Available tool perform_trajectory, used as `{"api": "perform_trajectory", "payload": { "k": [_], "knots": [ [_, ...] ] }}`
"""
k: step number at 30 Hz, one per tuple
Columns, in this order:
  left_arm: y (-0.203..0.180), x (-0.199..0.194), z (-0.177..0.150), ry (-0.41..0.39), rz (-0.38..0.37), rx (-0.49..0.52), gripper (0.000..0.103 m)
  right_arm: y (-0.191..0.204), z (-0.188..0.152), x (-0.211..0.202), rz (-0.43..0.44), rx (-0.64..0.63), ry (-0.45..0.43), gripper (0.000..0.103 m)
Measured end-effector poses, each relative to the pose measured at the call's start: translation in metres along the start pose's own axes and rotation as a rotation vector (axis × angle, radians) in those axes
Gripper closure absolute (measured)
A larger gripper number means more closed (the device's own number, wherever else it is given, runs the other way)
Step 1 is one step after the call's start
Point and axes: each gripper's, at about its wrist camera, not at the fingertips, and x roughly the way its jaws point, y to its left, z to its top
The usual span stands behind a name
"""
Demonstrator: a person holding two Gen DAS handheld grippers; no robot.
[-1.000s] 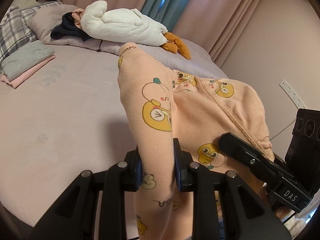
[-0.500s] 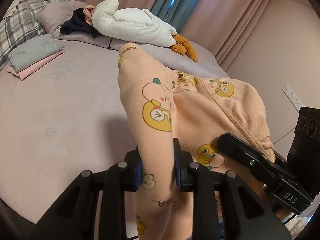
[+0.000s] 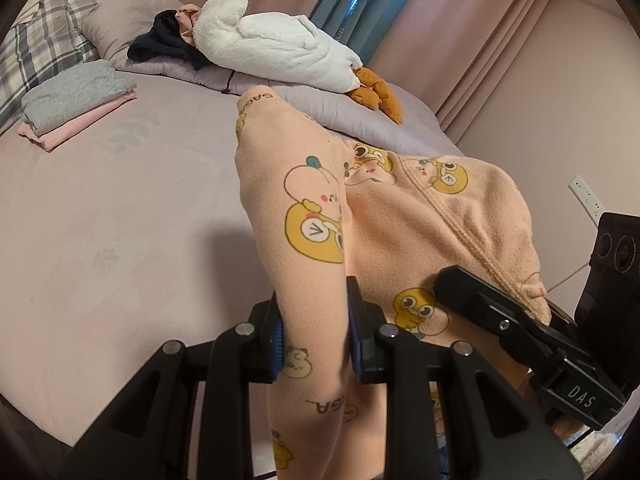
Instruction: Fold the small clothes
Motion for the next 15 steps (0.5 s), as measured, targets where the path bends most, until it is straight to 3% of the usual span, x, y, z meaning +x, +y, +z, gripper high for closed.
{"api": "perform_trajectory", "payload": {
  "k": [15],
  "knots": [
    [0.0025,0.0052,0.0025,0.005,0.013,-0.004,0.078,0.0017,0.0018,0.0096,0.0,0.001,0.014,0.077]
  ]
}}
